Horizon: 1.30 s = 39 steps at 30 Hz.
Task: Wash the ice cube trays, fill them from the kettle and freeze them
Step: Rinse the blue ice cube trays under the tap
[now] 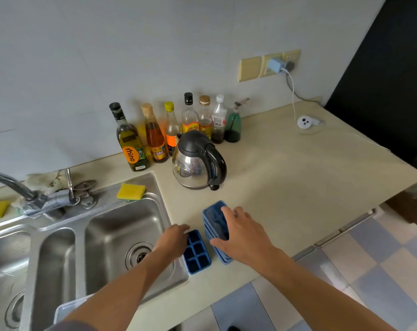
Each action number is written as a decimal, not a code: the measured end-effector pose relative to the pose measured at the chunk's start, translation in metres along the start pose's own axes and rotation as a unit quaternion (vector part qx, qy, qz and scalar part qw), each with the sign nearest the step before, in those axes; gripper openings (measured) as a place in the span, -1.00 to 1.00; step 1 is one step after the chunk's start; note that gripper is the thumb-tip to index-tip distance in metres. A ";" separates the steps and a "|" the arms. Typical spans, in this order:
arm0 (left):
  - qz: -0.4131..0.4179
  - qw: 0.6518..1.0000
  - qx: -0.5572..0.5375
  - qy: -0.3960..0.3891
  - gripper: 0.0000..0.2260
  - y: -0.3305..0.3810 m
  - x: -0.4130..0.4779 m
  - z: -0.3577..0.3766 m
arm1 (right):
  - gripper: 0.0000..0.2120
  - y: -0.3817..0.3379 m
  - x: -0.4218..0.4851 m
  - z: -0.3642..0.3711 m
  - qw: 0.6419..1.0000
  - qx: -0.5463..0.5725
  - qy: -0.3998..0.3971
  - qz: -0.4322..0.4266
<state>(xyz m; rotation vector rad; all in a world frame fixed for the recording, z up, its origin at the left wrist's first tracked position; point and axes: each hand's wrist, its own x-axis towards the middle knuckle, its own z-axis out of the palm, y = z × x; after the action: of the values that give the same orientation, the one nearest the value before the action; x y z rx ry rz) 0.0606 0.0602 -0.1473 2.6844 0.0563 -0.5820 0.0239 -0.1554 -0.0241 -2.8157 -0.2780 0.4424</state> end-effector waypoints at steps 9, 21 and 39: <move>-0.026 0.977 -0.203 0.058 -0.72 -0.034 -0.038 -0.051 | -0.30 -0.053 0.017 -0.011 0.994 0.077 0.075 -0.032; -0.123 0.672 -0.726 0.076 -0.45 -0.177 -0.115 -0.133 | -0.36 -0.290 0.074 0.043 0.963 0.233 -0.032 -0.129; -0.310 0.569 -0.730 0.215 -0.41 -0.341 -0.171 -0.142 | -0.23 -0.441 0.085 0.134 0.920 0.201 -0.244 -0.231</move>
<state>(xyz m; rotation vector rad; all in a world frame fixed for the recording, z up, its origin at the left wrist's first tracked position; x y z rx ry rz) -0.0804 0.4364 -0.0840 0.9660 1.1017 0.0905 -0.0038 0.3122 -0.0375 -2.1094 -0.8259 0.9527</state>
